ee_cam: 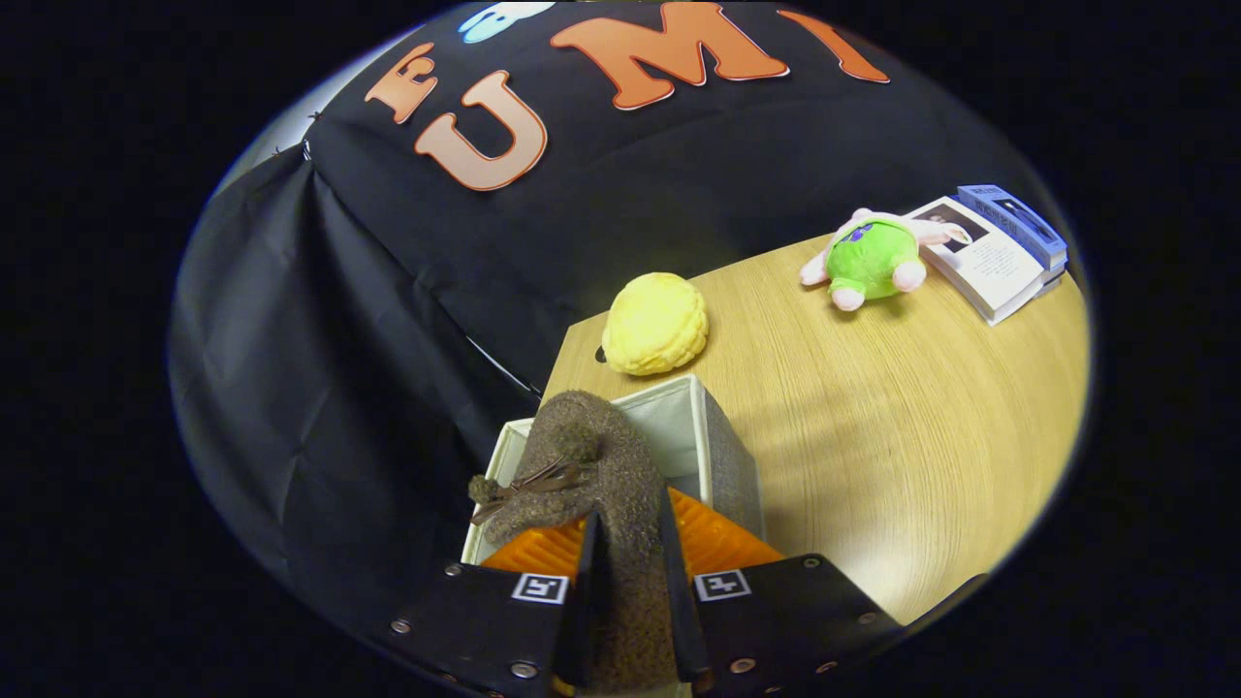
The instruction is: Open the storage box then place both shoes into the box .Put the left shoe in first, then the right shoe, with the right side of both shoes facing outward in a uniform manner.
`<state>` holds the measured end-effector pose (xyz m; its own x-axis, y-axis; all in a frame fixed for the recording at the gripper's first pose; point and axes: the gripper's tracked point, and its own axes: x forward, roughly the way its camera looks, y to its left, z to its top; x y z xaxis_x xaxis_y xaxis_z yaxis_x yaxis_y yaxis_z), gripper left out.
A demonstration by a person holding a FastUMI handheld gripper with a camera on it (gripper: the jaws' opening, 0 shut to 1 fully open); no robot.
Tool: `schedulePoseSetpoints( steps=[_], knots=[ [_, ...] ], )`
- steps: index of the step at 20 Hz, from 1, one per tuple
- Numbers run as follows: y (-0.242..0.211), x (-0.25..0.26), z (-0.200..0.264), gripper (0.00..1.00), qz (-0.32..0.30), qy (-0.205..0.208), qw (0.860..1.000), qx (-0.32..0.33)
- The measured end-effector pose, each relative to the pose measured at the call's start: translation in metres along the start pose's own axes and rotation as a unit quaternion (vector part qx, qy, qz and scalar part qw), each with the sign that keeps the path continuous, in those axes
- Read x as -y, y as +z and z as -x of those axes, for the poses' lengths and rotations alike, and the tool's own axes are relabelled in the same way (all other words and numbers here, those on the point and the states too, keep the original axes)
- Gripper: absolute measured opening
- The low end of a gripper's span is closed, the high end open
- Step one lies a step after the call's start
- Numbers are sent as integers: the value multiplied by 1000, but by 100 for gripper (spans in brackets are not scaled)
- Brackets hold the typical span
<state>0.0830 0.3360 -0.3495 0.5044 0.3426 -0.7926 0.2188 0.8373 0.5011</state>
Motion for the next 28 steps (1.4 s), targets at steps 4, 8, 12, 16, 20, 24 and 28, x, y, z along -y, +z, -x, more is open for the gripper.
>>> schedulePoseSetpoints(
  steps=[4, 8, 12, 16, 20, 24, 28],
  knots=[
    [-5, -7, 19, 64, 0, 27, 999, -23],
    [20, -15, 57, 83, 6, 62, 998, 24],
    [59, 2, 105, 88, 37, 69, 991, 110],
    [87, 29, 152, 91, 84, 56, 977, 188],
    [112, 58, 199, 94, 137, 34, 955, 262],
    [127, 80, 246, 95, 182, 14, 928, 326],
    [144, 101, 293, 96, 228, -16, 889, 396]
  ],
)
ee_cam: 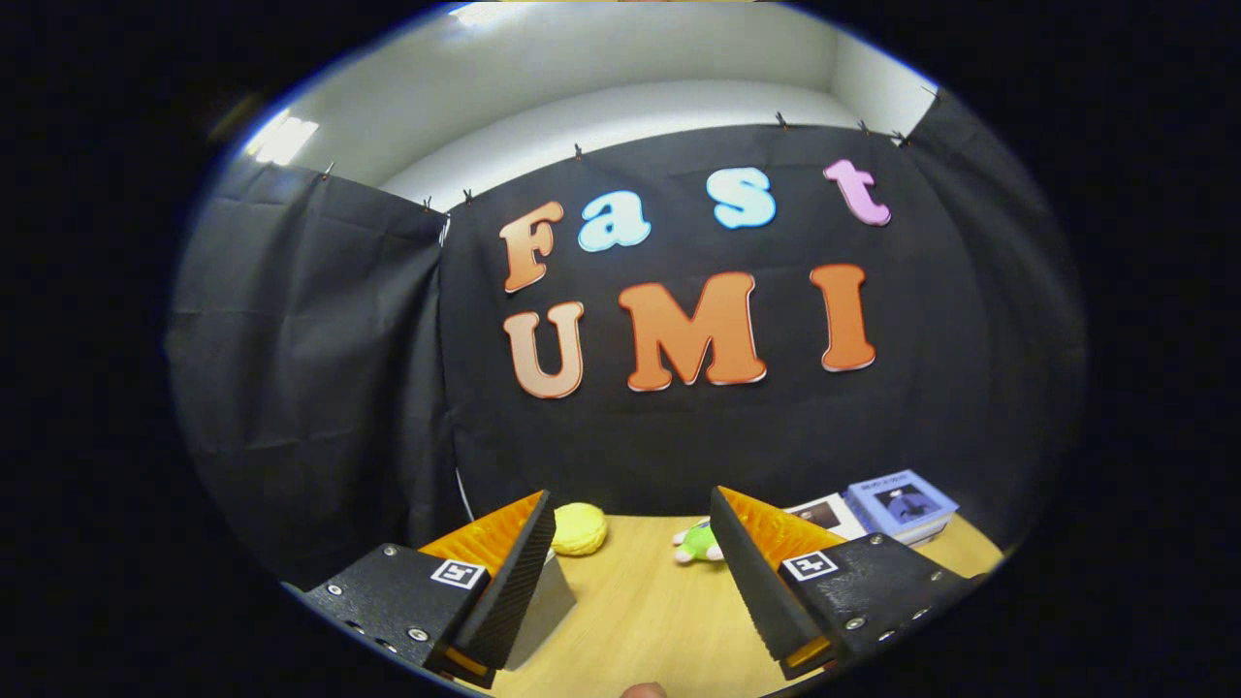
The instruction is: Open the storage box then place both shoes into the box .Put the left shoe in first, then the right shoe, with the right side of both shoes facing outward in a uniform manner.
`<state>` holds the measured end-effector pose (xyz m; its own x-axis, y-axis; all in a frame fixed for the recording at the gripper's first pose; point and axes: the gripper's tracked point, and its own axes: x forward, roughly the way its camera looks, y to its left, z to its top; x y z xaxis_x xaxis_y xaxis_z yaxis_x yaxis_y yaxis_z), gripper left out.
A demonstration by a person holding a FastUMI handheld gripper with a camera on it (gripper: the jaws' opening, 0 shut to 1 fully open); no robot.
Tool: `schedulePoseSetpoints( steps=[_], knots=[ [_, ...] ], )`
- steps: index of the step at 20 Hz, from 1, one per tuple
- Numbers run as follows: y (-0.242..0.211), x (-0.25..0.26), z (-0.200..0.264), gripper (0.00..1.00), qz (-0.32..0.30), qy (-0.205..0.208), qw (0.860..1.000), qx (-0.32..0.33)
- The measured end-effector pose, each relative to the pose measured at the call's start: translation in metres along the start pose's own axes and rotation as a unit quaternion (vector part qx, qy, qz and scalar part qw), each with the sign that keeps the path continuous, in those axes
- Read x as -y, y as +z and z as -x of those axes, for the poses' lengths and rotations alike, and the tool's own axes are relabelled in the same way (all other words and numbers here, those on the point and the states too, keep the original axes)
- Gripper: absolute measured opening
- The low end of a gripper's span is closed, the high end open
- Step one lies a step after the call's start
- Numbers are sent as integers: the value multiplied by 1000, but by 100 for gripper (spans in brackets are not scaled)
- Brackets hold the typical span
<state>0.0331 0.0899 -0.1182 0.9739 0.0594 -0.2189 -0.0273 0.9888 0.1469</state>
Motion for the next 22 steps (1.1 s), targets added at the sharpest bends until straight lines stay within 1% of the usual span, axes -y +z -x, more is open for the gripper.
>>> schedulePoseSetpoints(
  steps=[4, 8, 13, 18, 22],
  knots=[
    [19, 25, 25, 96, 27, -13, 999, 44],
    [25, 58, 42, 96, 54, -41, 995, 72],
    [15, 84, 58, 96, 60, -47, 994, 79],
    [11, 104, 67, 96, 68, -72, 991, 90],
    [13, 108, 70, 96, 82, -88, 988, 97]
  ],
)
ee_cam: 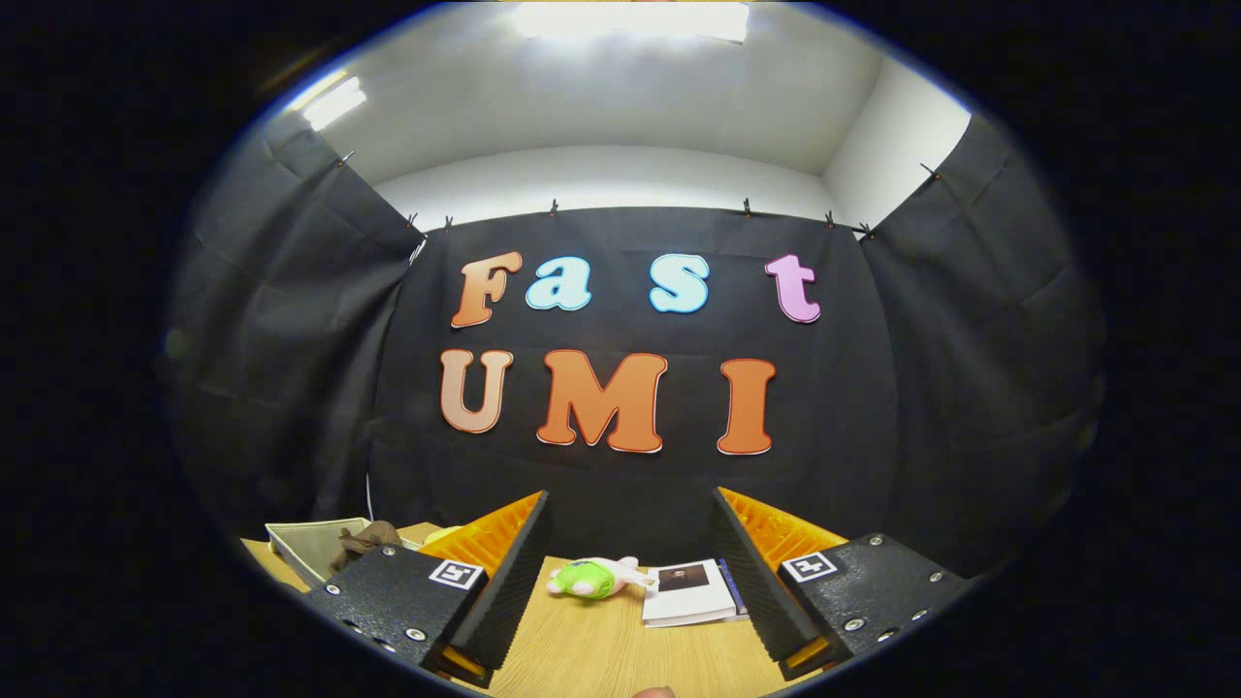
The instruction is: Open the storage box then place both shoes into the box .Put the left shoe in first, then the right shoe, with the right side of both shoes facing outward in a uniform manner.
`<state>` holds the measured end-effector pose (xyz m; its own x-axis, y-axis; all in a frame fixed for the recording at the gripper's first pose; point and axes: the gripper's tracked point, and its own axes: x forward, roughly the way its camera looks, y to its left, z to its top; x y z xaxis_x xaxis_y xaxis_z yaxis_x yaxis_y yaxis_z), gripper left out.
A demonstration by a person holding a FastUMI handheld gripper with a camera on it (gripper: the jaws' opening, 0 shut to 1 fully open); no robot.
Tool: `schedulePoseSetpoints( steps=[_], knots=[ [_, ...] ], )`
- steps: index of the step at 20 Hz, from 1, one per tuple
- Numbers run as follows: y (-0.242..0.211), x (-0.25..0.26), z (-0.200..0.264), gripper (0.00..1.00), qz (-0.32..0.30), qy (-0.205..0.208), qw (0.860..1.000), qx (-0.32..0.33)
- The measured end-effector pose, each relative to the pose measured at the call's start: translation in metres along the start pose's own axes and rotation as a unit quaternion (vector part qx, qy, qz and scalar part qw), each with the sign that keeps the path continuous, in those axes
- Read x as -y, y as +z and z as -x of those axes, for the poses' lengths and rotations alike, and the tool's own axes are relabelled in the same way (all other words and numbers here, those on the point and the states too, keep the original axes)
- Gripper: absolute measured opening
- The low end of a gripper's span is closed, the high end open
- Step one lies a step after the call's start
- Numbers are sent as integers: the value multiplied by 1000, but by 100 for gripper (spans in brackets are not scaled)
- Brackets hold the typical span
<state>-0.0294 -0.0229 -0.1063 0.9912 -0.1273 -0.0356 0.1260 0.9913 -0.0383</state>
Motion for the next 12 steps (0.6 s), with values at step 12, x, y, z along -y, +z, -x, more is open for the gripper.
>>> schedulePoseSetpoints(
  steps=[12],
  knots=[
    [2, -26, 4, 96, 15, 21, 1000, 9]
  ],
)
